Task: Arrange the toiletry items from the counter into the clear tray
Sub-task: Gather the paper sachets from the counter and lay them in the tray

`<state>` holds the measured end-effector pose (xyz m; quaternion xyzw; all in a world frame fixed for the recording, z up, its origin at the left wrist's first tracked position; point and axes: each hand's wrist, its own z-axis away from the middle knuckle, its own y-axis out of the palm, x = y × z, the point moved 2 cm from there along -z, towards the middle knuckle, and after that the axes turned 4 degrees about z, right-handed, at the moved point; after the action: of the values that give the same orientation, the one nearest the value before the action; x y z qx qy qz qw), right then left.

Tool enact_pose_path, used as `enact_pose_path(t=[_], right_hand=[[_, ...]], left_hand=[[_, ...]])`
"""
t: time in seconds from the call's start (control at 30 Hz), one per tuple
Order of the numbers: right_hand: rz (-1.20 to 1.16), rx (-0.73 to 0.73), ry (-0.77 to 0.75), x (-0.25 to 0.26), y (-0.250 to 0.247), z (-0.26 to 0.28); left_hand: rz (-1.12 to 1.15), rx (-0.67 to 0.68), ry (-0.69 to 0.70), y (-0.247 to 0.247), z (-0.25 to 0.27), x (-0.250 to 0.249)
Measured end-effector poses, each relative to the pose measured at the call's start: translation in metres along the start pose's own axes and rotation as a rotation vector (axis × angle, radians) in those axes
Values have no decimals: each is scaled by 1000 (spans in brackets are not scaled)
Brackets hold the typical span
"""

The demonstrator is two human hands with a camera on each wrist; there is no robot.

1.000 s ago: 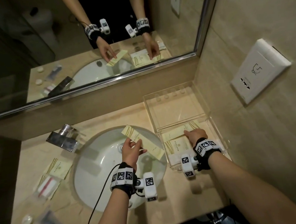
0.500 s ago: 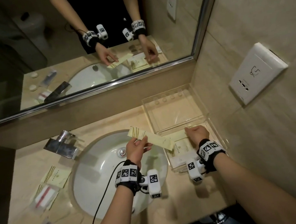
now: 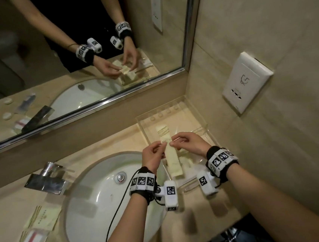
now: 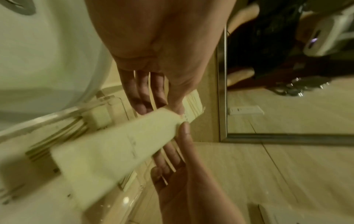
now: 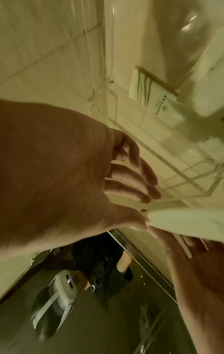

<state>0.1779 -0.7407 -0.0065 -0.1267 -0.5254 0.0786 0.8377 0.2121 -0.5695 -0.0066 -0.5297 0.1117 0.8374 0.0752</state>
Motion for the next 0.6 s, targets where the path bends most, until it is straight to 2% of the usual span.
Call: enact_pose_path(t=[0.1, 0.17, 0.27, 0.37, 0.47, 0.57, 0.6], right_hand=[[-22, -55, -19, 3, -6, 1], [-85, -153, 29, -1, -14, 3], [-183, -325, 174, -17, -29, 7], [-258, -448, 360, -48, -37, 6], [-301, -475, 480, -86, -34, -6], [-288, -481, 503, -150, -32, -45], [-282, -474, 511, -139, -28, -43]], left_hand=[[-178, 56, 60, 9, -9, -3], [-261, 74, 92, 13, -13, -5], [-373, 4, 157, 11, -19, -5], [-436, -20, 165, 7, -20, -1], [-510, -16, 154, 4, -20, 7], [-609, 0, 149, 0, -18, 17], [-632, 6, 144, -2, -16, 20]])
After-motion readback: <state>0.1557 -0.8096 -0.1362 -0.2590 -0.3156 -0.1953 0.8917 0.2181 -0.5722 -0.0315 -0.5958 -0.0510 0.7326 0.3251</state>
